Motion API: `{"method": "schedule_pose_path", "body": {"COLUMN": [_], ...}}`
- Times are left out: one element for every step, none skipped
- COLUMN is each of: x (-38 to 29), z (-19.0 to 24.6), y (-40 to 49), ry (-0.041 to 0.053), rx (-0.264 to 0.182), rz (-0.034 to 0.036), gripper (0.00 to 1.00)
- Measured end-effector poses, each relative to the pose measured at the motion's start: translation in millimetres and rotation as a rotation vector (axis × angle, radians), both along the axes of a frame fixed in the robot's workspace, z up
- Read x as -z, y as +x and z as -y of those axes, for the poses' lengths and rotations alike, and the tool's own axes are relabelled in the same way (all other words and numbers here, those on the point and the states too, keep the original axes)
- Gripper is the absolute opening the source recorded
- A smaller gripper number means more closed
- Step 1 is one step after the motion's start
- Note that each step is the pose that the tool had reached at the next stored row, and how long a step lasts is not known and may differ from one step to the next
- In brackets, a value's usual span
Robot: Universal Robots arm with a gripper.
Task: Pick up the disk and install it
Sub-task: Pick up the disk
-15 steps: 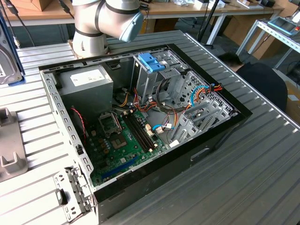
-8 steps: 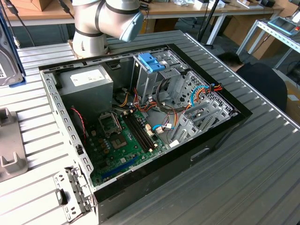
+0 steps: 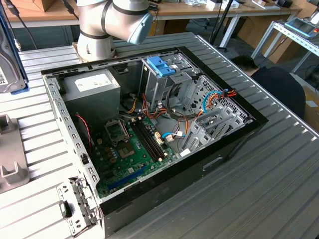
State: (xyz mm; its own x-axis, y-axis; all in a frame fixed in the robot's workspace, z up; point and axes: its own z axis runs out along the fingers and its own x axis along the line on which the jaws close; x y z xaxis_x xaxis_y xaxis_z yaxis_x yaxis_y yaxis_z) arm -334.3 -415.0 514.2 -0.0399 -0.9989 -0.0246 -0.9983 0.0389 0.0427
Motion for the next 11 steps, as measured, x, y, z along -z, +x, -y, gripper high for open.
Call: {"method": "schedule_pose_path", "body": {"x": [0.0,-0.1,0.0,0.0,-0.1,0.0,0.0,0.0,0.0,-0.1,0.0], "z": [0.5,0.9,1.4,1.7,2.0,2.6,2.9,3.1,3.5,3.9,4.2], "y": [0.1,0.2,0.4,0.5,0.7,0.9,1.1,1.2,1.4,1.6,1.8], "ry": [0.0,-0.0001,0.0,0.0,-0.0001,-0.0001,0.0,-0.0001,-0.0001,-0.0001,0.0], "rx": [0.0,0.0,0.0,0.0,0.0,0.0,0.0,0.0,0.0,0.0,0.0], "rz": [0.0,-0.0001,0.0,0.0,-0.0001,-0.0001,0.0,-0.0001,-0.0001,-0.0001,0.0], "gripper": [0.37,0.37,0.37,0.37,0.37,0.37,0.37,0.37,0.37,0.37,0.37]}}
